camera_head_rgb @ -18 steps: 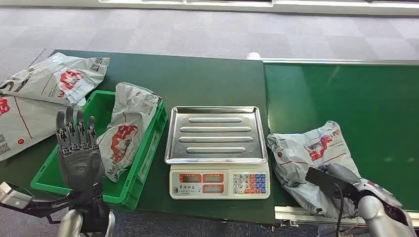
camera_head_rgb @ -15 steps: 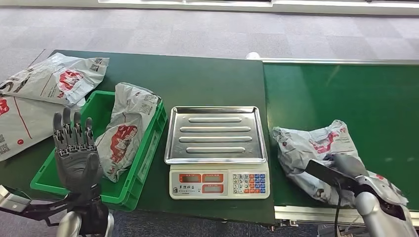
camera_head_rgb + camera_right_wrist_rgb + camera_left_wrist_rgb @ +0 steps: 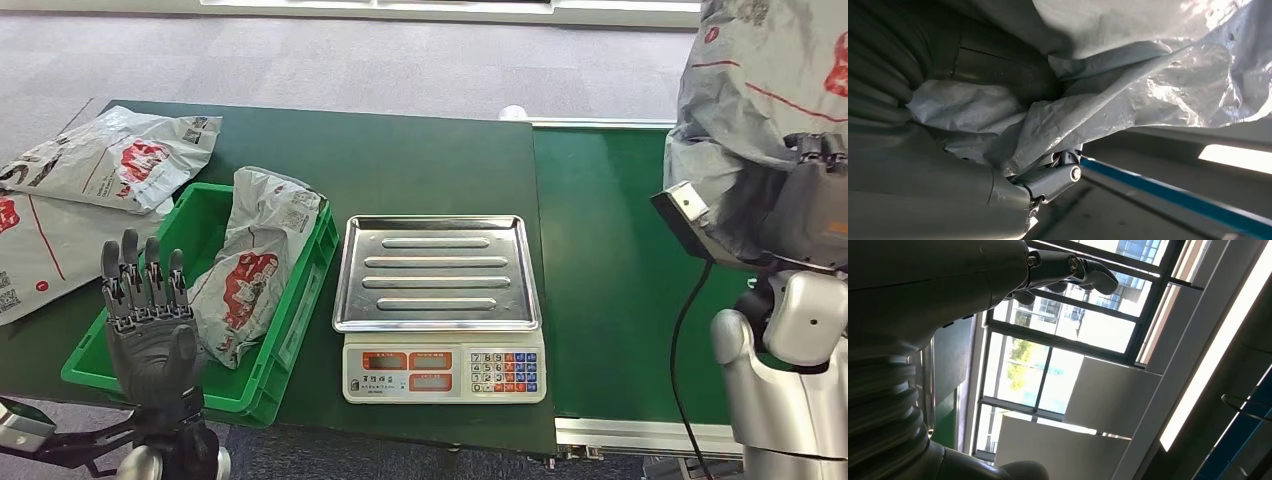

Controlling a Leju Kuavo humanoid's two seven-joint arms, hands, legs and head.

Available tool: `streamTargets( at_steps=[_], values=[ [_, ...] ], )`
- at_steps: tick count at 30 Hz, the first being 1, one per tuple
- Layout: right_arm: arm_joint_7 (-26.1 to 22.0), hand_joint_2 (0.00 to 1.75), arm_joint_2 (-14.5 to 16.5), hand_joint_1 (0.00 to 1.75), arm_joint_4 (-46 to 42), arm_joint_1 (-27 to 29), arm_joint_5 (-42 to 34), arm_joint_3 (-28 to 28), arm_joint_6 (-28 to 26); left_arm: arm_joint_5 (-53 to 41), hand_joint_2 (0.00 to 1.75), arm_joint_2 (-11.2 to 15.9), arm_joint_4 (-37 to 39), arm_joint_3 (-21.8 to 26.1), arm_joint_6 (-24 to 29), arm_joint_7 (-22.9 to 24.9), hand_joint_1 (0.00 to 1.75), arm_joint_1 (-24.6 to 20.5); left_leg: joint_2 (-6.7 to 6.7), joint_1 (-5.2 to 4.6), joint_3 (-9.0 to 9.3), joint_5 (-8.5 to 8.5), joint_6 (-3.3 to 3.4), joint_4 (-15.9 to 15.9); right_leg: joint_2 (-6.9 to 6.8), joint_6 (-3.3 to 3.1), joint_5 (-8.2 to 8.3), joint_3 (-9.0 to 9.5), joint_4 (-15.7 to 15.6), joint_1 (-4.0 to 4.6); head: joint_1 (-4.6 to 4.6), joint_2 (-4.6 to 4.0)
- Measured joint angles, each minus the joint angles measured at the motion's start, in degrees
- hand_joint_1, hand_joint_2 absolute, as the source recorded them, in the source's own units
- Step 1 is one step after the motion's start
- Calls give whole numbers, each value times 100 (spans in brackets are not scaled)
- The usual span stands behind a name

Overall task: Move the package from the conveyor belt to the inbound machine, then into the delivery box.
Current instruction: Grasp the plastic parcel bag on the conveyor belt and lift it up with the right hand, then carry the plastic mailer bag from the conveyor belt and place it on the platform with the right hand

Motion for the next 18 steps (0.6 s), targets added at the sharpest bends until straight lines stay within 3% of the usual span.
streamTargets(
  at_steps=[1, 2, 5, 7, 11, 18],
  values=[
    [100, 175, -11, 175, 1, -182, -36, 272, 127, 1, 175, 0, 24, -6, -7, -12, 0, -39, 13, 0, -4, -3, -3, -1, 14, -2, 1, -2, 0, -2, -1, 0],
    [-239, 175, 134, 175, 258, -592, -412, 866, 608, 10, 175, 1, 100, -34, -60, -38, 0, -119, 28, 0, 6, 3, -8, -2, 28, -7, 8, -3, 1, 1, -1, 0],
    [-1929, 175, 874, 175, 1474, -1728, -1951, 2752, 2097, 43, 175, 5, 392, -143, -217, -144, 0, -380, 47, 14, 43, 27, -28, -4, 46, -23, 29, -2, 1, 22, -3, 0],
    [-2330, 175, 1300, 175, 2088, -1787, -2354, 3240, 2059, 44, 175, 10, 499, -202, -171, -204, 0, -455, 41, 24, 42, 29, -33, -5, 43, -29, 28, -3, 1, 33, -3, 0],
    [-2497, 175, 2001, 175, 3081, -1786, -2707, 4019, 1806, 60, 175, 23, 624, -283, -68, -285, 0, -498, 34, 30, 39, 27, -38, -6, 36, -40, 21, -10, 2, 39, -3, 0],
    [-2505, 175, 2356, 175, 3710, -1826, -2949, 4515, 1888, 118, 175, 77, 734, -349, 45, -320, 0, -493, 23, 33, 28, 24, -40, -6, 27, -42, 19, -14, 1, 26, -2, 0]
  ],
)
